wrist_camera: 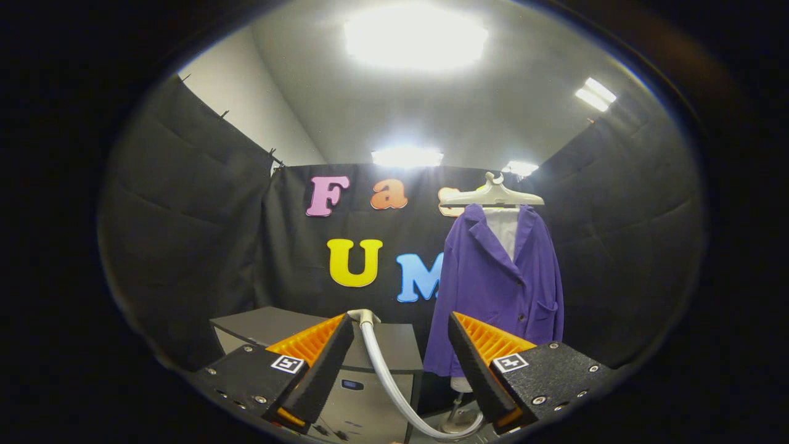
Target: Iron the clothes twice with a garment steamer, once on the left side and once on the right side.
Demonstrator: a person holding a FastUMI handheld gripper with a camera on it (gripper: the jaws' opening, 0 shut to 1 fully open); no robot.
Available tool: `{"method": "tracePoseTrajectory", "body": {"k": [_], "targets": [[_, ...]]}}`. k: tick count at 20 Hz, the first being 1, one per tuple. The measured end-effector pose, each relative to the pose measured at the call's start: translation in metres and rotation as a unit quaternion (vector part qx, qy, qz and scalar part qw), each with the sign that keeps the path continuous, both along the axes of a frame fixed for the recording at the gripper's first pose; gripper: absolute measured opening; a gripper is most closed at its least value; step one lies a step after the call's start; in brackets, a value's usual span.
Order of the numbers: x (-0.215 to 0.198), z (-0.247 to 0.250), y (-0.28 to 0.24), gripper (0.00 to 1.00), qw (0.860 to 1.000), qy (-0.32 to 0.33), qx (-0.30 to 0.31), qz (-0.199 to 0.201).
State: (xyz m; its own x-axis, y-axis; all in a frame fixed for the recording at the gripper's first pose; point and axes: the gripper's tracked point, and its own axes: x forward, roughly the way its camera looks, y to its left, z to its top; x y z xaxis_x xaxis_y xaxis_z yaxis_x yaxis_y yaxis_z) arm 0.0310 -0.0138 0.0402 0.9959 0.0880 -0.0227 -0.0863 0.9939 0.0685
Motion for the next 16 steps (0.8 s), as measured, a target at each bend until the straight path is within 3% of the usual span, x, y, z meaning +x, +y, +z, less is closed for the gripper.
{"method": "tracePoseTrajectory", "body": {"k": [4,8,11,16], "targets": [[0.025,0.025,0.003,0.95,1.0,-0.004,-0.018,-0.005],[0.059,0.047,0.016,0.94,1.0,0.001,0.002,-0.009],[0.091,0.05,0.035,0.95,0.999,0.026,0.019,-0.004],[0.149,0.042,0.046,0.95,0.996,0.078,0.011,-0.03]]}}
